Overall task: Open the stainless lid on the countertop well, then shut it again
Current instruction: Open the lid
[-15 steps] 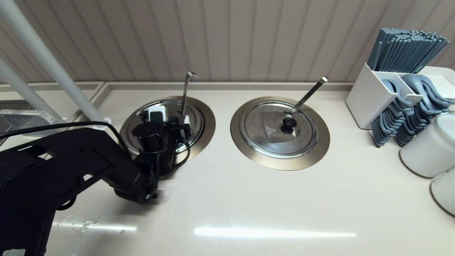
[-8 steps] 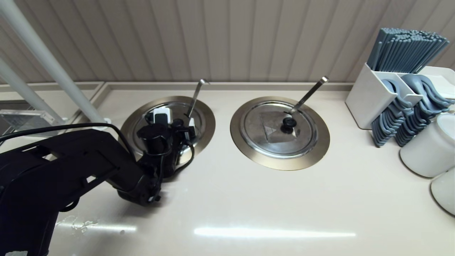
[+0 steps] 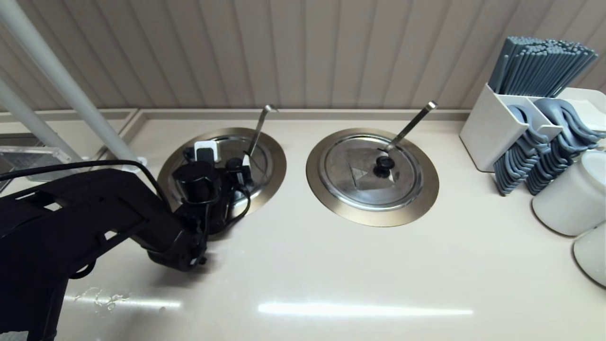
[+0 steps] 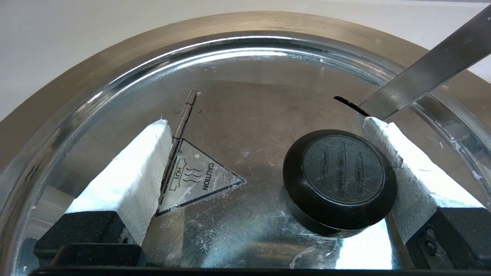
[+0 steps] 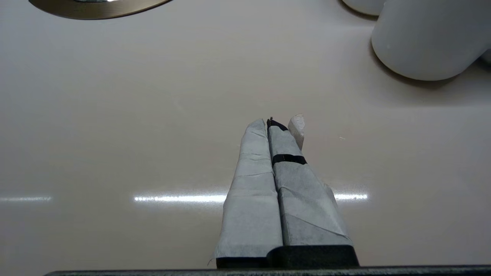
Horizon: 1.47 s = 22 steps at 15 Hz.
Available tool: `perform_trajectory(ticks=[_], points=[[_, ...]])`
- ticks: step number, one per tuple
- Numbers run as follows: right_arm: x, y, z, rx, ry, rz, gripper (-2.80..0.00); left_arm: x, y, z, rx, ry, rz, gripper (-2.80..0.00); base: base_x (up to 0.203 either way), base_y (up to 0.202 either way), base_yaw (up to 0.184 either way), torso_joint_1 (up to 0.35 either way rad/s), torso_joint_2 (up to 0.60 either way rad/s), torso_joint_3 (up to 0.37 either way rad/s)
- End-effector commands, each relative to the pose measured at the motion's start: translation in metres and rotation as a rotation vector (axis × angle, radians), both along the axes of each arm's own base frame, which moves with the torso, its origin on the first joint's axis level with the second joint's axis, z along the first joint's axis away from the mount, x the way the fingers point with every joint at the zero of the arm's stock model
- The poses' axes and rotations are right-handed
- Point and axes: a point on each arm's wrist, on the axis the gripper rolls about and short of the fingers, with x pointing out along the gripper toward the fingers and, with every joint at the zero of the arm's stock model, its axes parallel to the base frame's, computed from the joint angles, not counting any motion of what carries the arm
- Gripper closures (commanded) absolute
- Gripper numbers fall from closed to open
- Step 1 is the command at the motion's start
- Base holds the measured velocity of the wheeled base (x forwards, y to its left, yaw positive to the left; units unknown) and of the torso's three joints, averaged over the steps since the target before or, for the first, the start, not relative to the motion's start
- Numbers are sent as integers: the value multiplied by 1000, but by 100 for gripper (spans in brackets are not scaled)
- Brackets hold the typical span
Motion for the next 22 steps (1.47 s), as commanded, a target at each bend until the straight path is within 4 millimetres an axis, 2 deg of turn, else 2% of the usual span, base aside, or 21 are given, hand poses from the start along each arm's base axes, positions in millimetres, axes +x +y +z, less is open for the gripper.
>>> perform_trajectory(ticks=[1, 5, 16, 22], points=[[0, 0, 0, 0, 1, 0, 0, -2, 2, 6, -10, -23, 8, -280, 0, 0, 0, 0, 0, 0], [0, 0, 0, 0, 1, 0, 0, 1, 2, -3, -5, -6, 7, -280, 0, 0, 0, 0, 0, 0], [0, 0, 0, 0, 1, 0, 0, -9, 4, 12, -10, -25, 5, -280, 0, 0, 0, 0, 0, 0], [0, 0, 0, 0, 1, 0, 0, -5, -1, -3, -4, 8, -8, -280, 0, 0, 0, 0, 0, 0]])
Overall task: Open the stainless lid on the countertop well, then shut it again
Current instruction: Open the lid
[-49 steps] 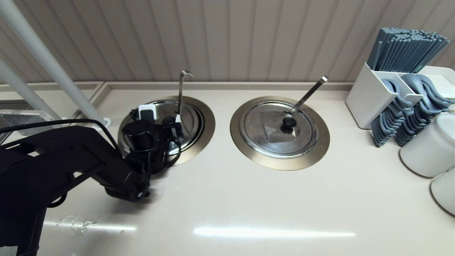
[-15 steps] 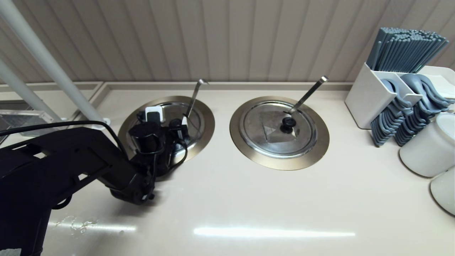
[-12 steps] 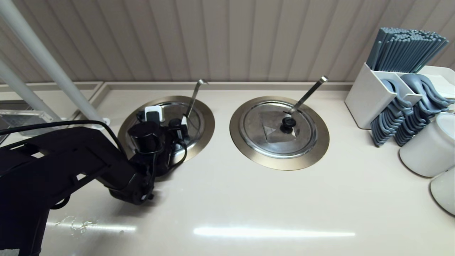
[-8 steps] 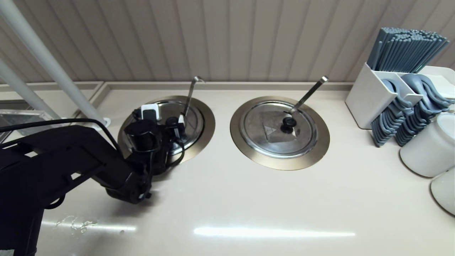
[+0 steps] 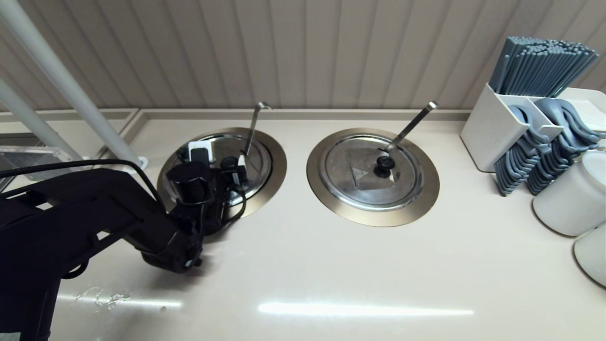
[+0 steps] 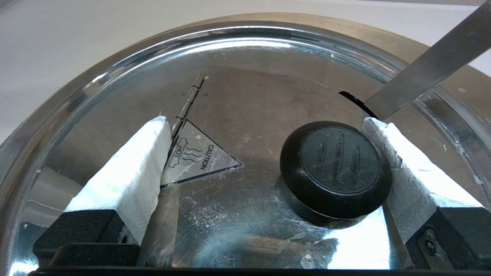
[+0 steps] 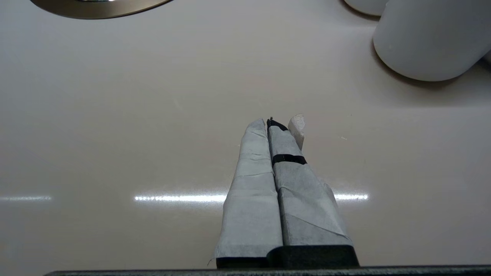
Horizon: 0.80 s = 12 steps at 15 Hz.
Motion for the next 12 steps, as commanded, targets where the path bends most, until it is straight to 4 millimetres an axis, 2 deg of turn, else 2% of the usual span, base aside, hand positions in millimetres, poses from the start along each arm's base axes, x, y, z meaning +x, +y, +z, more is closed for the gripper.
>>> perform_trajectory(ticks=[1, 6, 12], points=[[0, 0, 0, 0, 1, 0, 0, 1, -3, -4, 1, 5, -2, -280, 0, 0, 0, 0, 0, 0], [0, 0, 0, 0, 1, 0, 0, -1, -13, -4, -7, 3, -27, -280, 0, 0, 0, 0, 0, 0], [0, 0, 0, 0, 1, 0, 0, -8, -9, 8, -22, -18, 9, -280, 0, 0, 0, 0, 0, 0]])
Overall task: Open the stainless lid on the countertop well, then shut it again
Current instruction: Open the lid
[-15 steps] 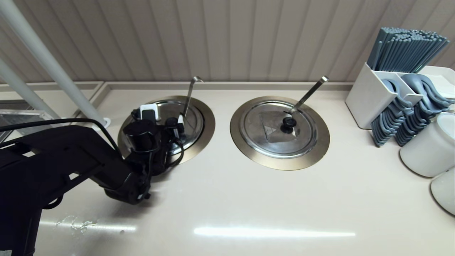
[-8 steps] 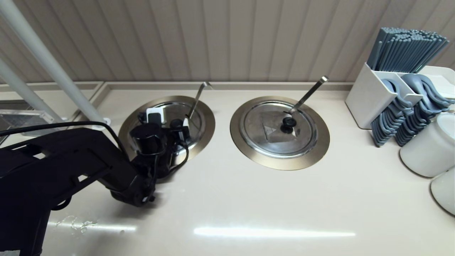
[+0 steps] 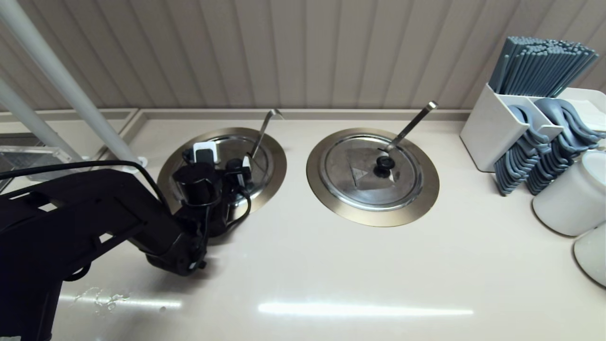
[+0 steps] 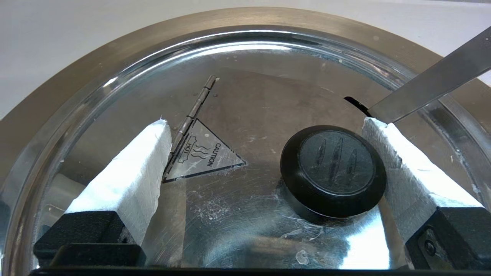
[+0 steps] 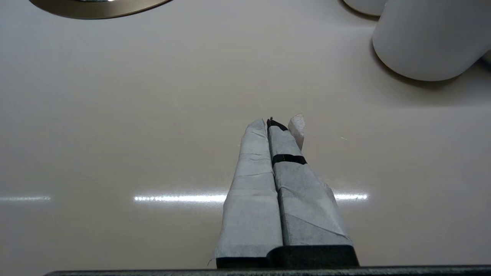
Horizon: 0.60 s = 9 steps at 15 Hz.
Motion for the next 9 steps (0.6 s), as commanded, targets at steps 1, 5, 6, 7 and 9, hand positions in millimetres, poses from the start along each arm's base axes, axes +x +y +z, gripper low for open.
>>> perform_trajectory(ticks=[1, 5, 6, 7, 9], points=[[0, 0, 0, 0, 1, 0, 0, -2, 1, 5, -7, -17, 4, -280, 0, 0, 0, 0, 0, 0], [0, 0, 0, 0, 1, 0, 0, -1, 1, 2, -6, -12, 4, -280, 0, 0, 0, 0, 0, 0], [0, 0, 0, 0, 1, 0, 0, -2, 1, 2, -7, -10, 3, -280, 0, 0, 0, 0, 0, 0], [0, 0, 0, 0, 1, 0, 0, -2, 1, 1, -8, -7, 2, -280, 0, 0, 0, 0, 0, 0], [0, 0, 0, 0, 1, 0, 0, -5, 2, -5, -6, 17, -5, -280, 0, 0, 0, 0, 0, 0]])
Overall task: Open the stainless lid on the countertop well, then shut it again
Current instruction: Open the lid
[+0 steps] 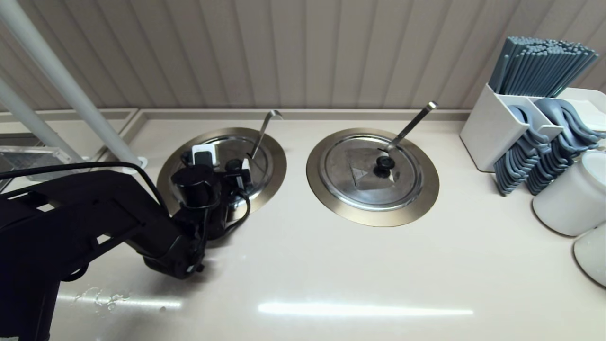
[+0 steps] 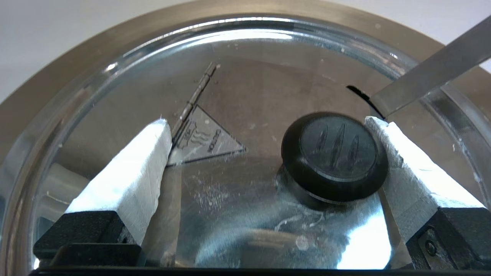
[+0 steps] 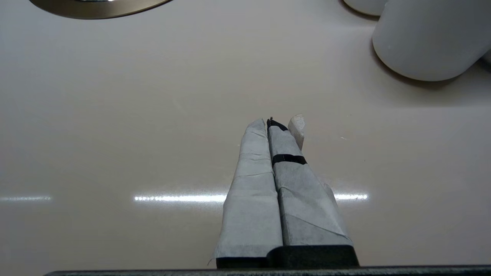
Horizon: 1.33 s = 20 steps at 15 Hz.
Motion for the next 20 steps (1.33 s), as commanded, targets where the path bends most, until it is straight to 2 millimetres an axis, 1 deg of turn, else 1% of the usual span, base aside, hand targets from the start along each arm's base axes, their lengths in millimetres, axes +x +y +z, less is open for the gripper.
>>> perform_trajectory(ticks=[1, 6, 11, 15, 20], points=[[0, 0, 0, 0, 2, 1, 0, -2, 1, -3, -1, 9, 3, -280, 0, 0, 0, 0, 0, 0], [0, 0, 0, 0, 0, 1, 0, -1, 4, -7, -4, 18, 9, -280, 0, 0, 0, 0, 0, 0], [0, 0, 0, 0, 2, 1, 0, 0, 14, -1, -19, 5, 32, -280, 0, 0, 0, 0, 0, 0], [0, 0, 0, 0, 2, 1, 0, -1, 14, -1, -19, 5, 31, -280, 0, 0, 0, 0, 0, 0], [0, 0, 0, 0, 2, 1, 0, -4, 15, 10, -28, -21, 31, -280, 0, 0, 0, 0, 0, 0]])
